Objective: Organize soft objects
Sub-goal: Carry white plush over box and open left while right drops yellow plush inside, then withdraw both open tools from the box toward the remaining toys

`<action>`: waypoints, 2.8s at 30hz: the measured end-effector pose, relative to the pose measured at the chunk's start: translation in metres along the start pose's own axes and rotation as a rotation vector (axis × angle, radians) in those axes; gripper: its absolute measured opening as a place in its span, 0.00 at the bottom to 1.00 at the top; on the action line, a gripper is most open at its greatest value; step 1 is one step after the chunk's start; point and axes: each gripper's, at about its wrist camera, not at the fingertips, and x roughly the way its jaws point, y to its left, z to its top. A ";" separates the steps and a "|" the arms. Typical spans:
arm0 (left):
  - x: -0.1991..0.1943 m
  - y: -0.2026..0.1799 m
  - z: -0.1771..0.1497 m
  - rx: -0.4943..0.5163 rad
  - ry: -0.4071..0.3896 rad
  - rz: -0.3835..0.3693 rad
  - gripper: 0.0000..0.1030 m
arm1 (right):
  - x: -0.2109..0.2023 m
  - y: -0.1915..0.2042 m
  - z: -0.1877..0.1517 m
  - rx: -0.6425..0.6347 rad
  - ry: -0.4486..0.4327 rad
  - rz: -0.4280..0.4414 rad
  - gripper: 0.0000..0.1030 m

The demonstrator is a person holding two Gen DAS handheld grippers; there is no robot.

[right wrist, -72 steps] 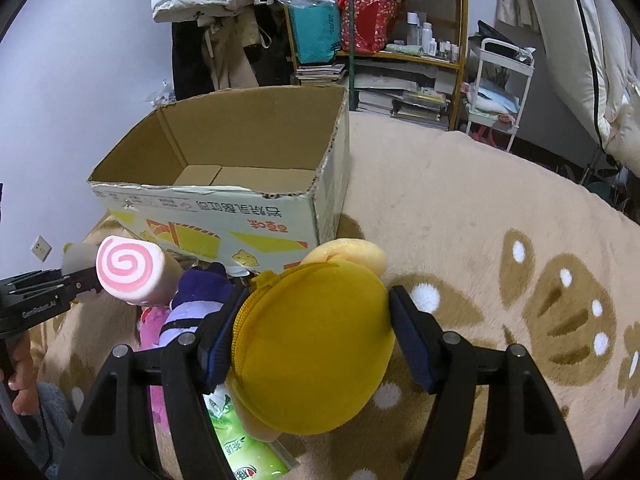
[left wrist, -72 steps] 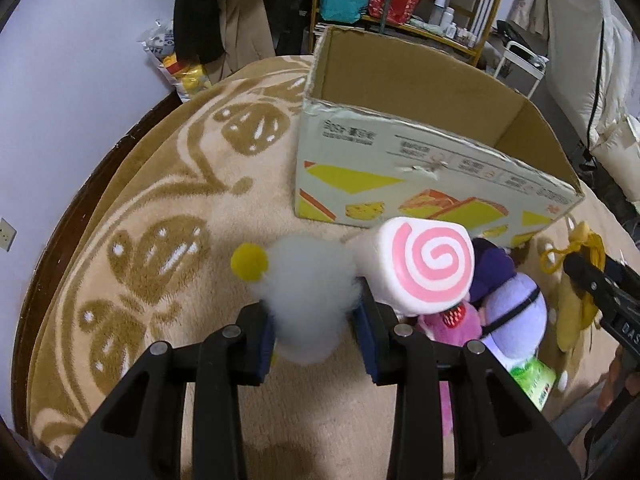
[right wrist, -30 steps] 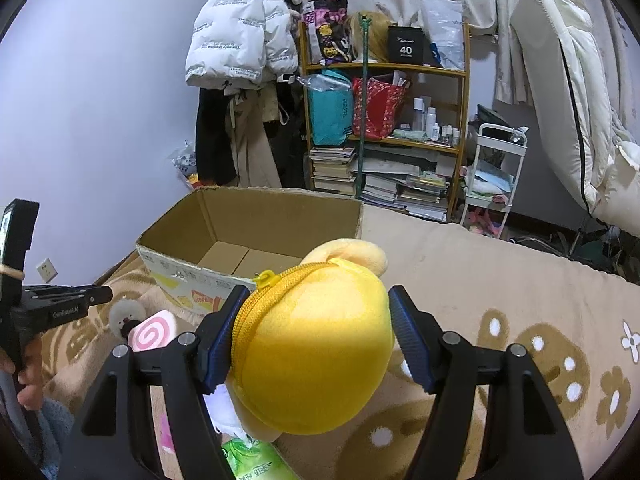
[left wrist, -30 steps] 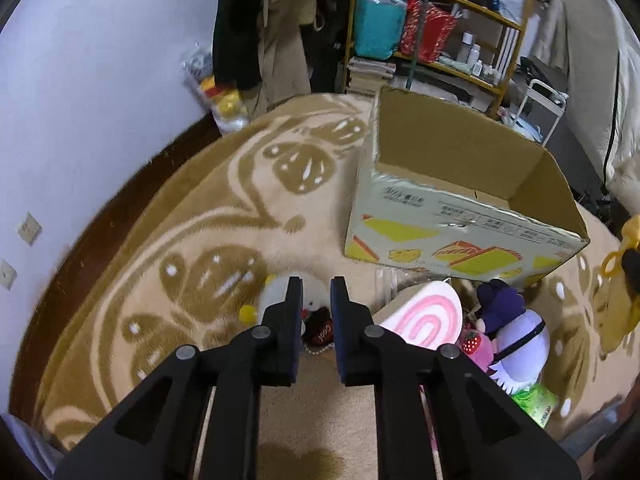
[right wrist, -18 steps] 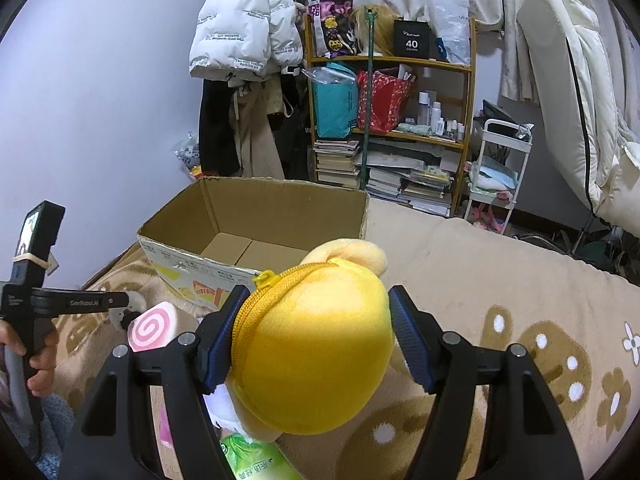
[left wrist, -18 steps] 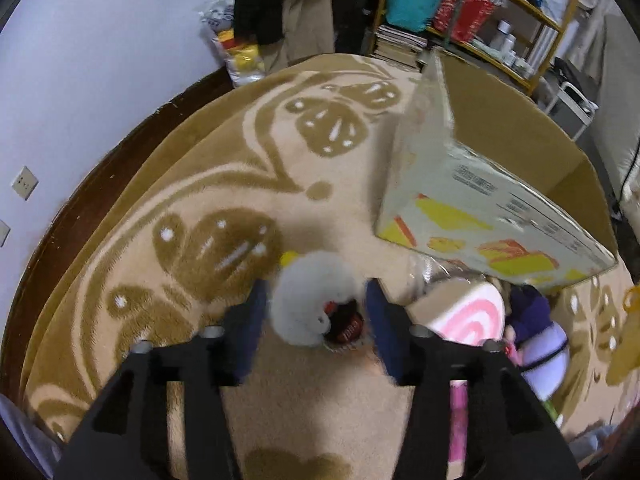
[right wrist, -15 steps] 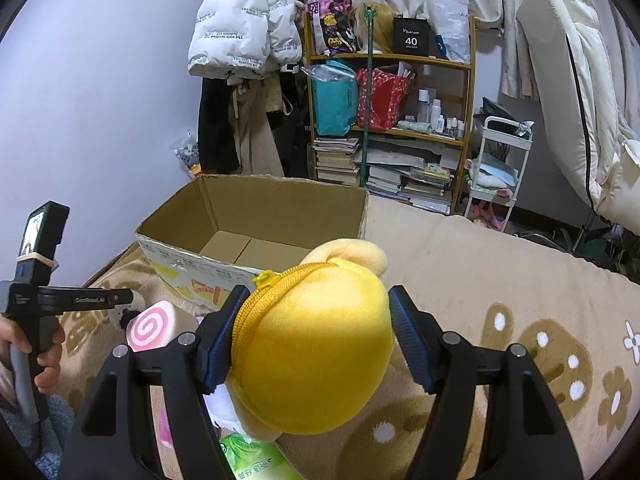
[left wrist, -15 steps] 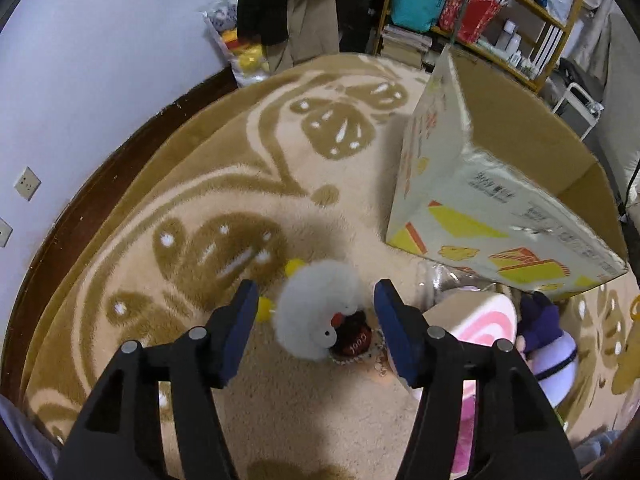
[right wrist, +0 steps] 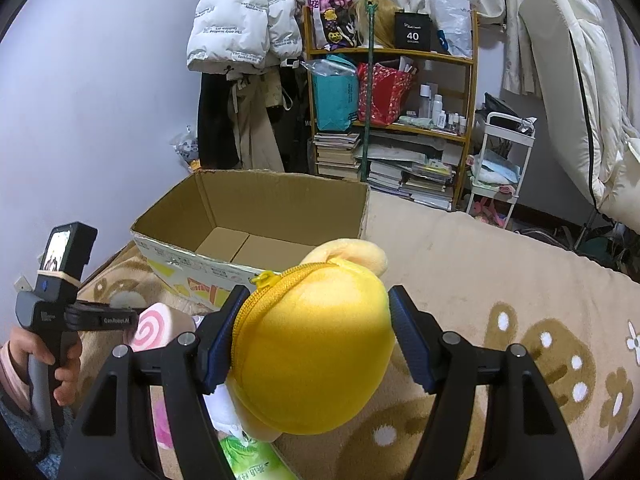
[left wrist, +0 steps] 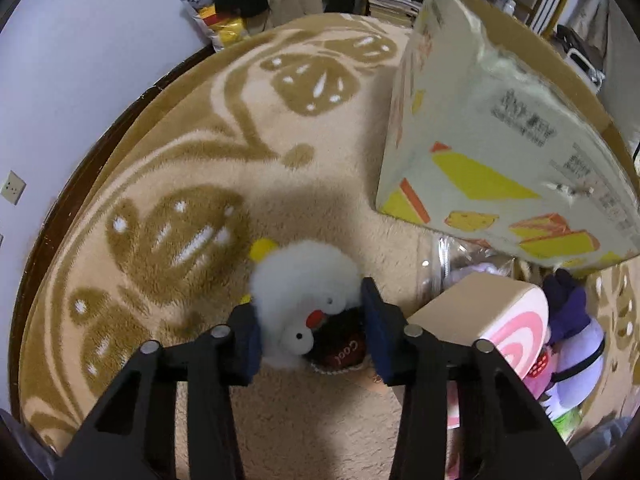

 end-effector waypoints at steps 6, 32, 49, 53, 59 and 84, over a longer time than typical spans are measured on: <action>-0.004 0.003 0.001 -0.016 -0.020 -0.024 0.31 | -0.002 -0.003 0.001 -0.004 -0.008 -0.003 0.72; -0.162 -0.031 0.010 0.068 -0.555 -0.086 0.31 | -0.010 0.003 0.031 -0.017 -0.139 -0.003 0.72; -0.165 -0.097 0.078 0.213 -0.625 -0.064 0.33 | 0.033 -0.010 0.076 0.014 -0.169 0.029 0.73; -0.139 -0.107 0.079 0.237 -0.576 -0.061 0.34 | 0.053 -0.006 0.077 -0.001 -0.135 0.042 0.73; -0.101 -0.111 0.076 0.280 -0.480 -0.022 0.41 | 0.074 -0.005 0.068 -0.005 -0.089 0.064 0.76; -0.144 -0.076 0.039 0.232 -0.559 0.020 0.92 | 0.017 -0.010 0.056 0.068 -0.128 0.032 1.00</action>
